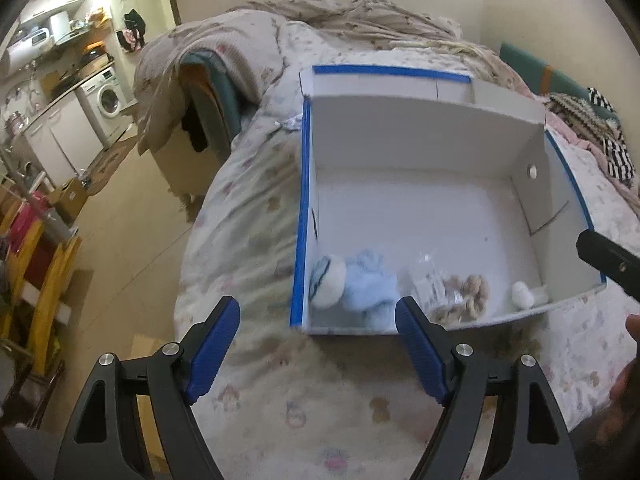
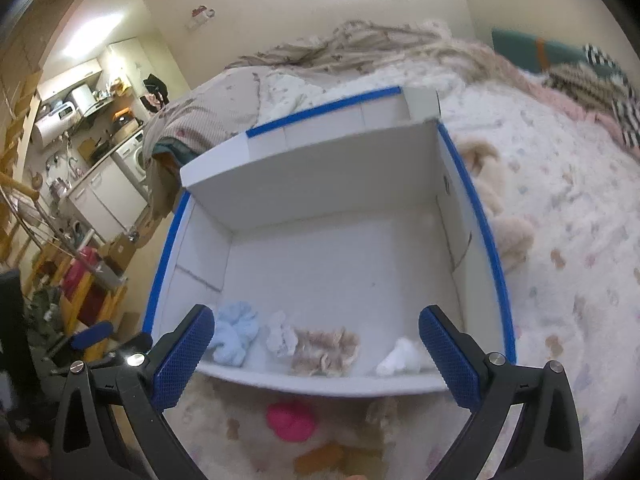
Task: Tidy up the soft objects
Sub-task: 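Withdraw both tools from the box toward the pink duck and lace scrunchie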
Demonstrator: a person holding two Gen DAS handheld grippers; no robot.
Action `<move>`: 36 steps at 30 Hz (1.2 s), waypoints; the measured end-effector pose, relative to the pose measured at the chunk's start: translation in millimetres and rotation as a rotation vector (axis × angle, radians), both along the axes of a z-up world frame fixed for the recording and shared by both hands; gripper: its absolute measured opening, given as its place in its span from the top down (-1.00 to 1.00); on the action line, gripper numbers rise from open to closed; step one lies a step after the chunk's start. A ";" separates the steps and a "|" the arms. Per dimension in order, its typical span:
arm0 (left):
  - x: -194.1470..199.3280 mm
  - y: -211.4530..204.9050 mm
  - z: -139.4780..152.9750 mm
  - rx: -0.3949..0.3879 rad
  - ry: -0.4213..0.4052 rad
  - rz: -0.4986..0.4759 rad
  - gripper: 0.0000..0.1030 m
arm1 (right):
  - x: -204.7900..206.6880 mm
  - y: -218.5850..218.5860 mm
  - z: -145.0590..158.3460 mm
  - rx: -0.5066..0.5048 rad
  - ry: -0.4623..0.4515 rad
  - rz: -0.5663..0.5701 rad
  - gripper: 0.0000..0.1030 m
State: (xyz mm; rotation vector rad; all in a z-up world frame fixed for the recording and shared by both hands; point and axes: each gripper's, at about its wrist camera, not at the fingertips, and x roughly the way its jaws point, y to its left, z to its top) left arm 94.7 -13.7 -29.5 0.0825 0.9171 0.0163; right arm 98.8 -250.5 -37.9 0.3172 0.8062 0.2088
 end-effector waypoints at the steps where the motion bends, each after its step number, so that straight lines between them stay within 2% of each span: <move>1: -3.5 -0.5 -1.7 0.005 0.005 0.006 -0.52 | -2.2 -1.6 -2.0 0.019 0.020 0.008 -1.00; 7: -21.7 -9.2 -6.1 -0.005 0.023 -0.029 -0.52 | -23.8 -11.2 -3.5 -0.030 0.039 -0.003 -1.00; 10: -28.2 -13.5 -8.2 0.025 0.017 -0.022 -0.52 | -31.3 -19.2 -6.3 -0.033 0.054 -0.011 -1.00; 14: -27.7 -13.2 -17.8 0.000 0.062 -0.027 -0.52 | -37.7 -27.2 -11.2 -0.034 0.083 -0.023 -1.00; 17: -26.2 -12.9 -29.8 0.040 0.105 -0.010 -0.52 | -39.3 -29.4 -16.1 -0.045 0.114 -0.033 -1.00; 21: -22.1 -9.3 -43.2 0.000 0.167 -0.013 -0.52 | -36.4 -35.5 -28.9 -0.036 0.193 -0.057 -1.00; 24: -18.5 -5.4 -50.1 -0.034 0.196 0.003 -0.52 | -30.4 -38.0 -49.7 -0.055 0.301 -0.074 -1.00; 27: -15.5 -7.4 -59.4 -0.026 0.224 0.001 -0.52 | -23.6 -40.1 -70.7 -0.026 0.400 -0.080 -1.00; 33: -11.3 -13.3 -71.8 -0.055 0.278 -0.020 -0.52 | -12.7 -31.9 -84.3 -0.025 0.442 -0.070 -1.00; 34: -10.9 -14.8 -72.5 -0.054 0.282 -0.025 -0.51 | -10.0 -28.5 -87.7 -0.032 0.453 -0.065 -0.92; 35: -10.4 -16.3 -73.3 -0.055 0.286 -0.030 -0.52 | -7.1 -25.4 -91.0 -0.027 0.465 -0.056 -0.71; 36: -10.3 -18.2 -74.4 -0.059 0.289 -0.037 -0.52 | -4.1 -21.3 -95.1 -0.023 0.480 -0.046 -0.64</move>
